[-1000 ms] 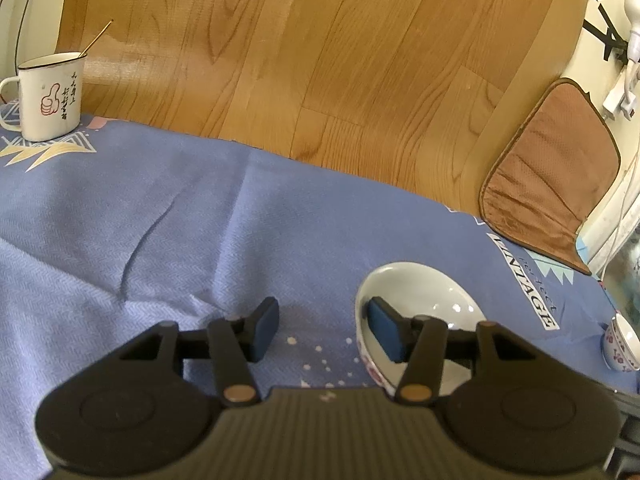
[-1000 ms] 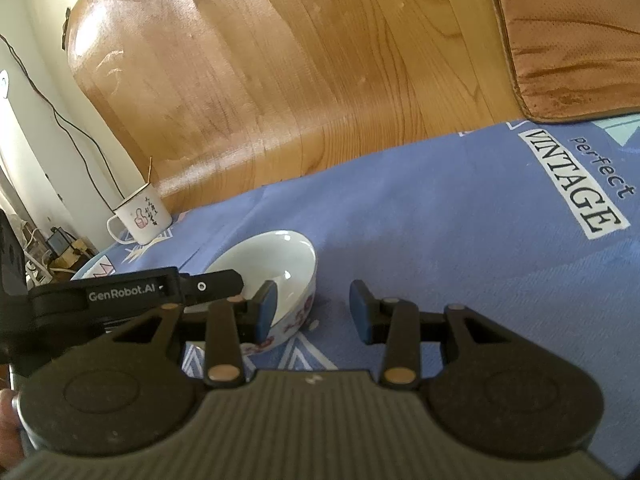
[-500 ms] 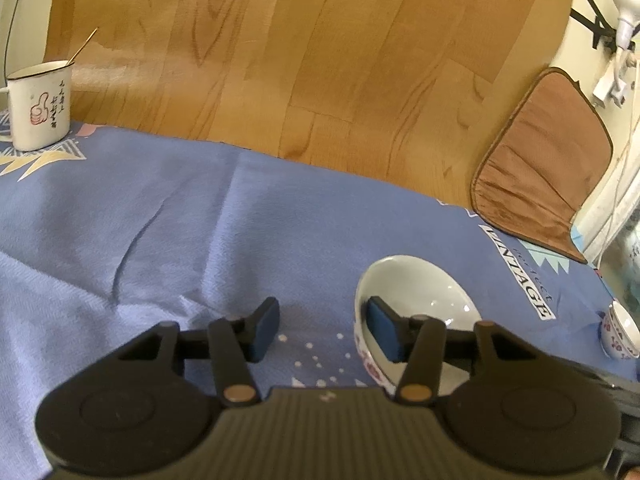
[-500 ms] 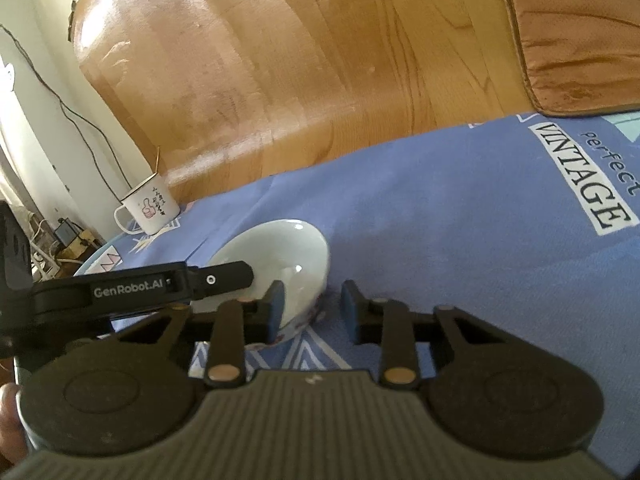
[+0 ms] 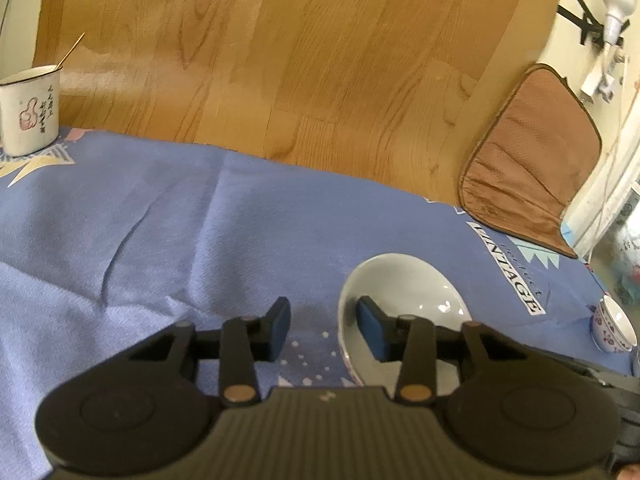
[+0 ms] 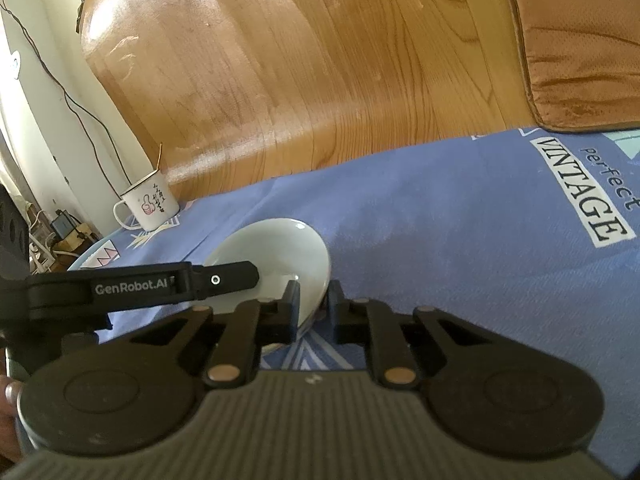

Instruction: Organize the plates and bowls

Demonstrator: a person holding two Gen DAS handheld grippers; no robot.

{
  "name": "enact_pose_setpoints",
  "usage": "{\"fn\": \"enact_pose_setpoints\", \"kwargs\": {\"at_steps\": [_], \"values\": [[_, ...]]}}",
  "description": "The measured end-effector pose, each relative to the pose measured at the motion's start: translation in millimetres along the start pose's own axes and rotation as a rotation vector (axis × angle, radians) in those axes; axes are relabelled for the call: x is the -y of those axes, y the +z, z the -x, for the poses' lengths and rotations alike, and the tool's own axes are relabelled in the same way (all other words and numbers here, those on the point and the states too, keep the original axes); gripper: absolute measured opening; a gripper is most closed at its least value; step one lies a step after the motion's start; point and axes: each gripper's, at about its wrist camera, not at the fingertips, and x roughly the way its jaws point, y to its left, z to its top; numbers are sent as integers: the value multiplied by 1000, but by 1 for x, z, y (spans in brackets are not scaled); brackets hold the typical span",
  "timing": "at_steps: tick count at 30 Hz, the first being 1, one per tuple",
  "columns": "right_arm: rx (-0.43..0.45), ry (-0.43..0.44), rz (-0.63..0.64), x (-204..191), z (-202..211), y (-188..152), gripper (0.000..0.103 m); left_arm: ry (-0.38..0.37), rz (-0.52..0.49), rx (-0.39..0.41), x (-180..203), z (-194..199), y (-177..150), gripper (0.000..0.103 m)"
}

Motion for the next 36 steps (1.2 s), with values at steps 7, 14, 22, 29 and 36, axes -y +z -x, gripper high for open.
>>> {"fn": "enact_pose_setpoints", "kwargs": {"at_steps": [7,14,22,29,36], "values": [[-7,8,-9,1,-1,1,20,-1,-4,-6,-1,-1,0,42],[-10,8,-12,1,-1,1,20,-2,-6,-6,-1,-1,-1,42],[-3,0,4,-1,-1,0,18,-19,-18,-4,2,-1,-1,32],[12,-5,21,-3,0,-2,15,-55,-19,-3,3,0,-1,23],[20,-6,23,-3,0,-2,13,-53,-18,-3,2,0,-1,27]]}}
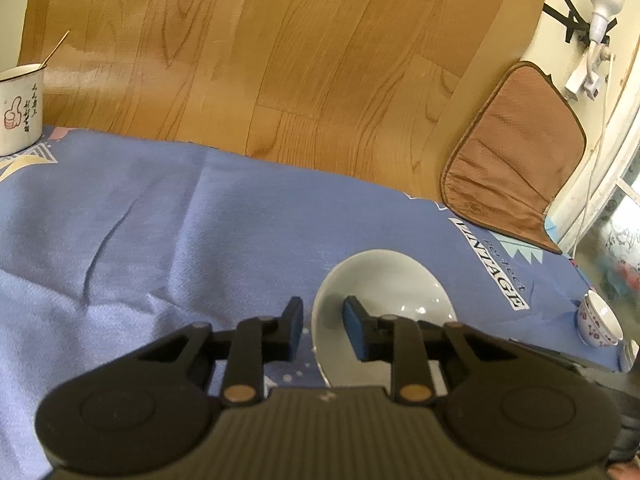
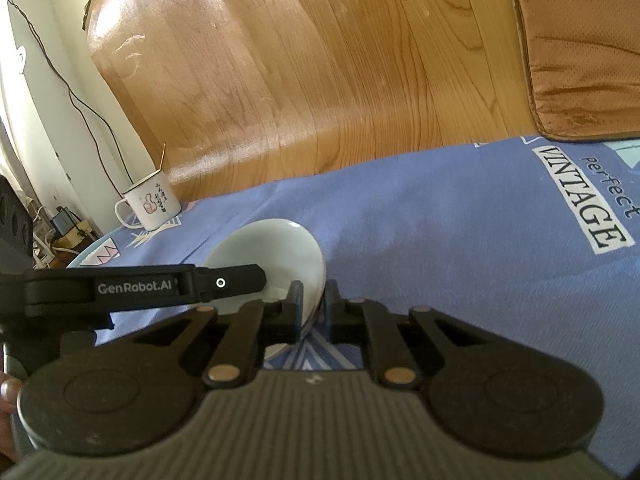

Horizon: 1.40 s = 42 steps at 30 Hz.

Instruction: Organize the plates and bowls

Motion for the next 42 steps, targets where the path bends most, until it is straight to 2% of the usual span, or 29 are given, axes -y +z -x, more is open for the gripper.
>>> {"fn": "enact_pose_setpoints", "kwargs": {"at_steps": [13,19,24,42], "values": [[-5,9,-38,3,1,2,18,-19,74,7,-14,5,4,28],[-1,15,-50,5,1,1,18,-16,37,-20,-7,0,2,26],[-1,17,-48,4,1,1,18,-34,21,-23,-4,-1,0,13],[8,3,-28,1,3,0,16,-33,16,-20,-2,0,0,13]]}}
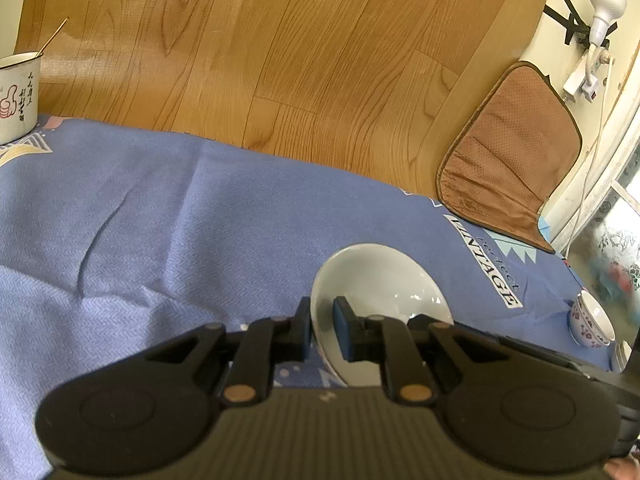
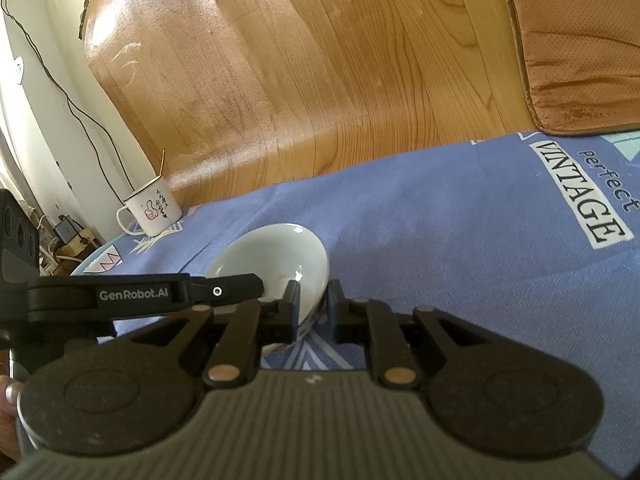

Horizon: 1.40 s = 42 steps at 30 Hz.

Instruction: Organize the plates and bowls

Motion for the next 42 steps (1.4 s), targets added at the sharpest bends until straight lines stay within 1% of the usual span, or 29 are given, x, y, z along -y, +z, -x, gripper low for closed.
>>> {"fn": "enact_pose_setpoints", "kwargs": {"at_steps": [9,17,19,20,22,26,28,31,35,39,42], "values": [[25,-8,7,-1,3,0,13,-20,8,10,-1,2,0,13],[28,-8,14,-3,3,0,13,-9,3,-7,-2,0,1,14],[28,-6,21,-3,3,0,13,-2,-1,-1,-1,1,1,15],[29,-7,24,-4,3,0,13,0,-2,3,0,1,1,18],[29,-6,25,-3,3,0,13,-4,-2,9,0,2,1,18],[13,-5,13,-2,1,0,20,-7,-9,-3,1,0,0,17],[12,-2,13,-3,0,0,20,-1,-16,-3,1,0,0,16],[9,-8,22,-4,0,0,17,3,-18,2,1,0,0,16],[14,-10,35,-6,2,0,14,-12,3,-5,-1,-1,0,16],[12,-25,30,-5,8,-1,11,-22,2,-11,10,2,0,16],[32,-34,18,-1,23,2,11,-35,-26,-10,30,7,-1,16]]}}
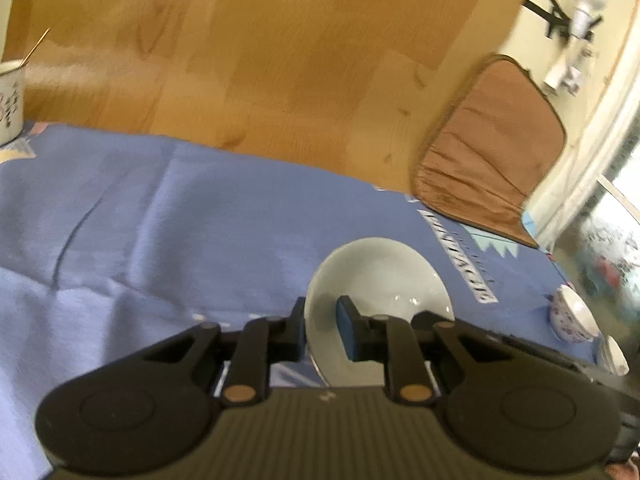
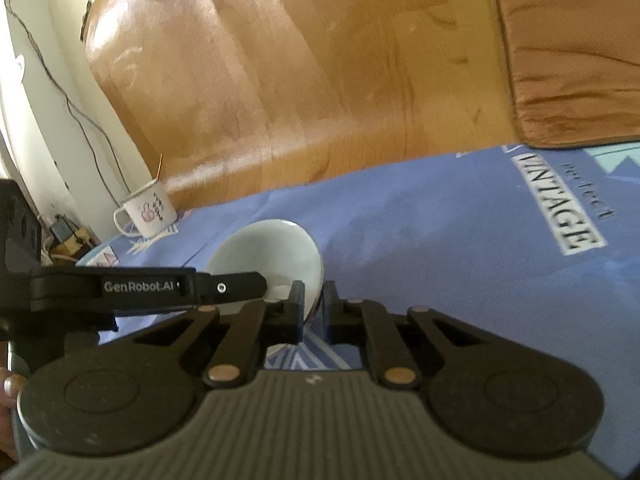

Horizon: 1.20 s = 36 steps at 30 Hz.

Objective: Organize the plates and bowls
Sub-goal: 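Carry the bowl with both grippers to the window and lower onto the bowls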

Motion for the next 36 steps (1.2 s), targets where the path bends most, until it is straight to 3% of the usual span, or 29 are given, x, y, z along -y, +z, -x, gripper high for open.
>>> {"fn": "enact_pose_setpoints", "kwargs": {"at_steps": [10,25,34,36], "values": [[124,-105,-20,37,72,2,11,-105,-86,-29,95,-15,3,16],[392,-413,-137,141,165,15,11,-328,-242,-87,261,-102,13,18],[379,-497,-206,173,168,8,14,-295,-257,-147,285,-141,6,22],[367,-498,-216,175,164,7,16,-273,-253,-150,285,-145,4,34]]}}
